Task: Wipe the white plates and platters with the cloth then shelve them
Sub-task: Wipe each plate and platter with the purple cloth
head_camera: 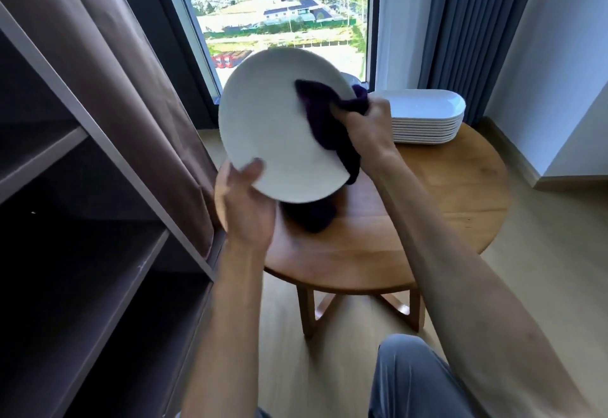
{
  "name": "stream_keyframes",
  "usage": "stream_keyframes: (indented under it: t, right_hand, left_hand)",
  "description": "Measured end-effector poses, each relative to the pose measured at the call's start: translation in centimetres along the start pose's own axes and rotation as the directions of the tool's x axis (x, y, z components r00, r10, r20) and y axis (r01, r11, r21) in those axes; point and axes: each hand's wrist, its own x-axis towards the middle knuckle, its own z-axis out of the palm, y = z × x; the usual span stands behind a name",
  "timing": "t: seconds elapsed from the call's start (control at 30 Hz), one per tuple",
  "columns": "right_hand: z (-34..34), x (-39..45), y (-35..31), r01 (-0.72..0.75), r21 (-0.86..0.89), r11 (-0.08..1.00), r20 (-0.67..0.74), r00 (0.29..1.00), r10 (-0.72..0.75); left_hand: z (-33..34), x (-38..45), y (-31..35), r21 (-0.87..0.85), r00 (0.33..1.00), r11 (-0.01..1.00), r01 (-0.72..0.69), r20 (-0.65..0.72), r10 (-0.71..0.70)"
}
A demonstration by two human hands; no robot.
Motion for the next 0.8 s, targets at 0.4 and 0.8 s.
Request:
stream_keyframes:
  t: [0.4,0.8]
  right_hand:
    - [-0.9,1.5,-4.2,0.222,-0.515,0.828,0.160,0.974,-0.161]
    - [4.0,-2.7,-2.8,0.404,-0.763,0.506,0.301,0.913,-0.275]
  left_hand:
    - [0.3,-0.7,-0.4,0.123,0.998,0.991,0.061,0.009,-0.062]
    - [-0.3,-0.8,0.7,0.278,0.991,0.953,0.119,0.020,-0.129]
